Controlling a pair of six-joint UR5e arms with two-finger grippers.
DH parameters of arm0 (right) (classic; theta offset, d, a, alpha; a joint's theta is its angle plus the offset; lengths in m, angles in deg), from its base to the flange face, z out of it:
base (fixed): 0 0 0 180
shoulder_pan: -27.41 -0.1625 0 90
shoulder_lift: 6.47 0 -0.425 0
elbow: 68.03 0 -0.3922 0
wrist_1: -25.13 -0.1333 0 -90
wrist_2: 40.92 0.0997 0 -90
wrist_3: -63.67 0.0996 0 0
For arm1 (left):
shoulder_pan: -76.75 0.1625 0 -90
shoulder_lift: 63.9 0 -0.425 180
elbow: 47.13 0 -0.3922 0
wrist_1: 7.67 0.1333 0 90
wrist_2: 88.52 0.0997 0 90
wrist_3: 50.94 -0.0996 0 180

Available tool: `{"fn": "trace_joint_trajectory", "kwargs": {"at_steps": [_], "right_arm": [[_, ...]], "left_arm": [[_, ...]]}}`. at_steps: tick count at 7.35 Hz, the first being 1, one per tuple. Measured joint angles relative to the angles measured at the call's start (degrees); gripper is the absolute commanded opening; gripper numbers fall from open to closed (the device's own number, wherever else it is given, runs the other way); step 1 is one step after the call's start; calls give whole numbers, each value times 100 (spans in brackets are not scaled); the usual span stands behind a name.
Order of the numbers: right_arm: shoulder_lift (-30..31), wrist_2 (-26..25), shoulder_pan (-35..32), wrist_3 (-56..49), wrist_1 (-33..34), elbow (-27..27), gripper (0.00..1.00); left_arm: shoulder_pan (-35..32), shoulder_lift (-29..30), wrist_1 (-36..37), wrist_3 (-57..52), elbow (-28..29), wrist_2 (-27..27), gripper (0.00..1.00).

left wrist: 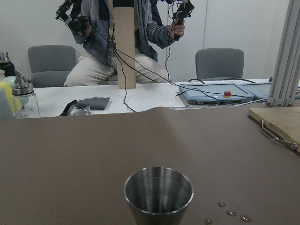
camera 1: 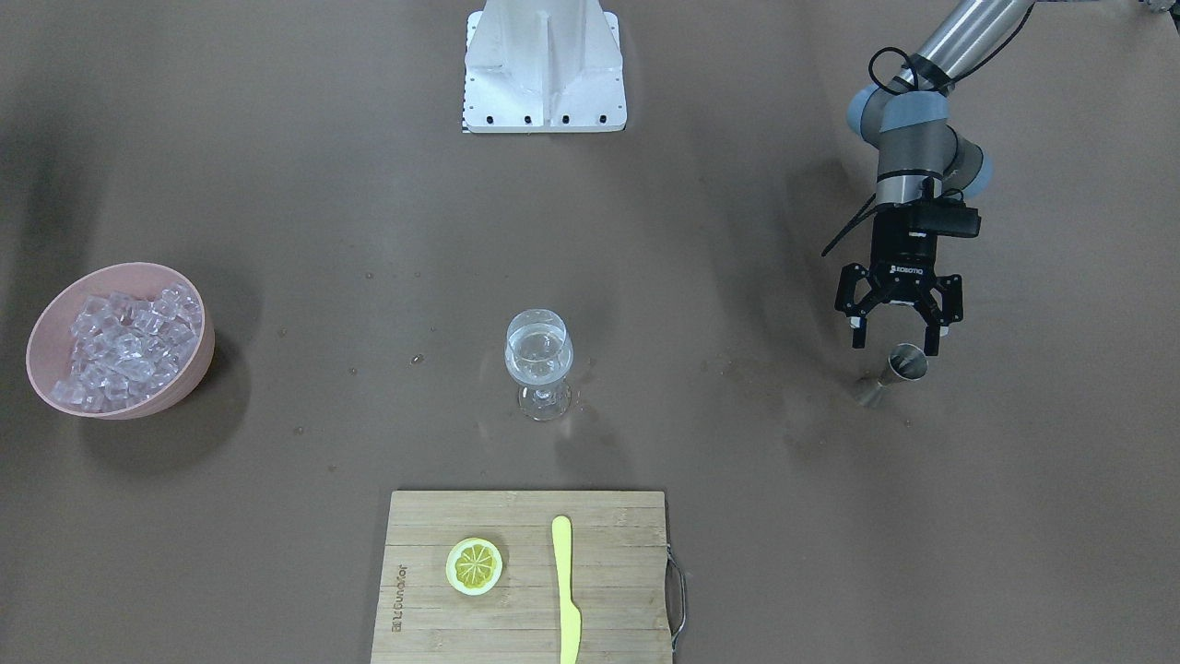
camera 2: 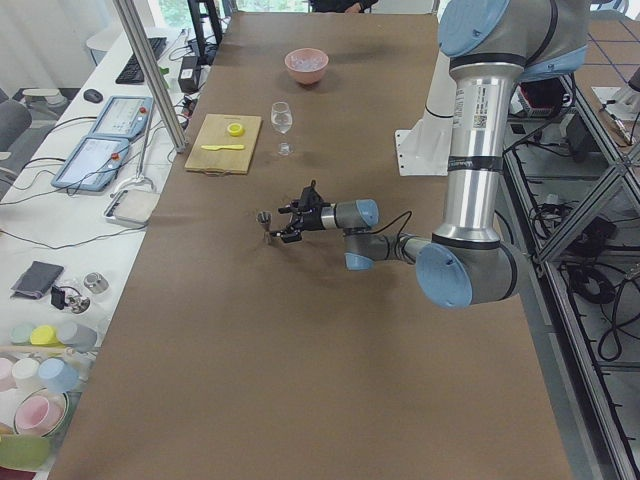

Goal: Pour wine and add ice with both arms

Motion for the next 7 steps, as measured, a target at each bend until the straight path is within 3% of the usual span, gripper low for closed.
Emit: {"fn": "trace_joint_trajectory", "kwargs": {"at_steps": [3,5,7], "right_arm": [[0,-5,0,0,0,-5,100],[-30,1,0,0,-5,-14,100],[-110,15,55,17,-35,-105,100]], "left_arm": [[229,-772,888,393,-1339,-9,98],[276,-858,2082,580,-2256,-220,98],[147,-813,3572,587,-3068,-794,98]]}}
